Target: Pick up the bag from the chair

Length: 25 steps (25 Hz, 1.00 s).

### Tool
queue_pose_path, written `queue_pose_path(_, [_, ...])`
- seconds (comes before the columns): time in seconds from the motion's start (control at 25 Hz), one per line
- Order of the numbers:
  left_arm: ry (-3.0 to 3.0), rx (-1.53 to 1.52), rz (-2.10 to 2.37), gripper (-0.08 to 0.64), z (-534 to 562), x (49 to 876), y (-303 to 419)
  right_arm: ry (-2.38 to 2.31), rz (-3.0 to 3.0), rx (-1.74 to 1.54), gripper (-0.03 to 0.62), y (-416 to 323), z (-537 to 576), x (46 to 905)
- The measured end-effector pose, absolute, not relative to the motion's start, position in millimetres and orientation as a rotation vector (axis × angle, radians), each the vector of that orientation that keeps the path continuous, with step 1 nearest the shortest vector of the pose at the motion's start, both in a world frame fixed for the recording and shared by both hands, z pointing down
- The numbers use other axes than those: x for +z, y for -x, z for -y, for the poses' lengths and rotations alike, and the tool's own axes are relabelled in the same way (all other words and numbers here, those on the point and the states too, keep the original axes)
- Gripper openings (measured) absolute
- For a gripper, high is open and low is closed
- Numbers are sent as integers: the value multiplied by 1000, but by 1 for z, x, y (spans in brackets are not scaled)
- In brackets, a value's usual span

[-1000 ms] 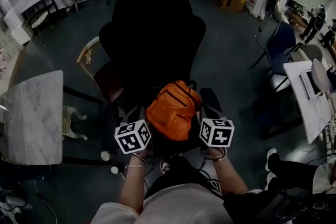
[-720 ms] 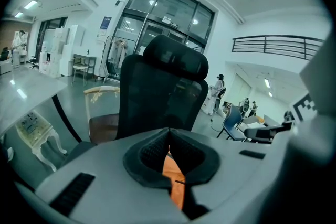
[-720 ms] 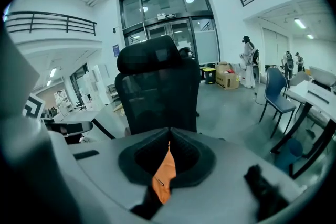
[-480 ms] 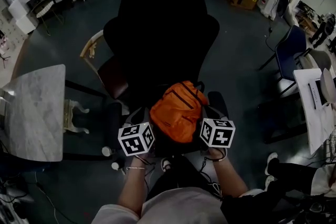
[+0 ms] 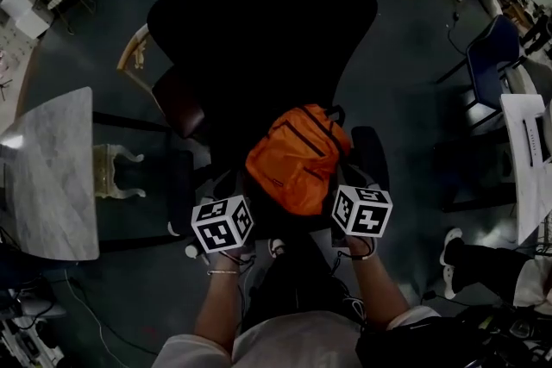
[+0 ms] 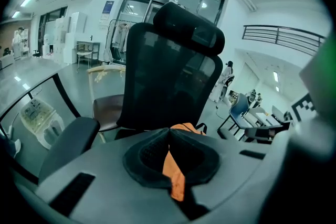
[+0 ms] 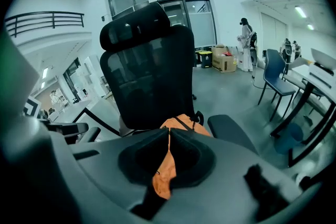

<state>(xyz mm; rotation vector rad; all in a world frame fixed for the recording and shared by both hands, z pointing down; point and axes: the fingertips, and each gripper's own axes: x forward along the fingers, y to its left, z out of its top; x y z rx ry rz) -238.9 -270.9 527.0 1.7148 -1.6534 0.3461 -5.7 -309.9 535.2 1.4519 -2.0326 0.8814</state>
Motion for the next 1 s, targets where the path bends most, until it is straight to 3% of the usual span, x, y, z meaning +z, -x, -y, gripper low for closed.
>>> queue_pose_path(0.56, [-1623,442,1542,14,259,629,224,-1476,1886,1028,34,-9,293,639])
queue_pose_path(1.0, [-1683,469,1489,15,275,640,203,-1475,1884,1016,34,-8,302,656])
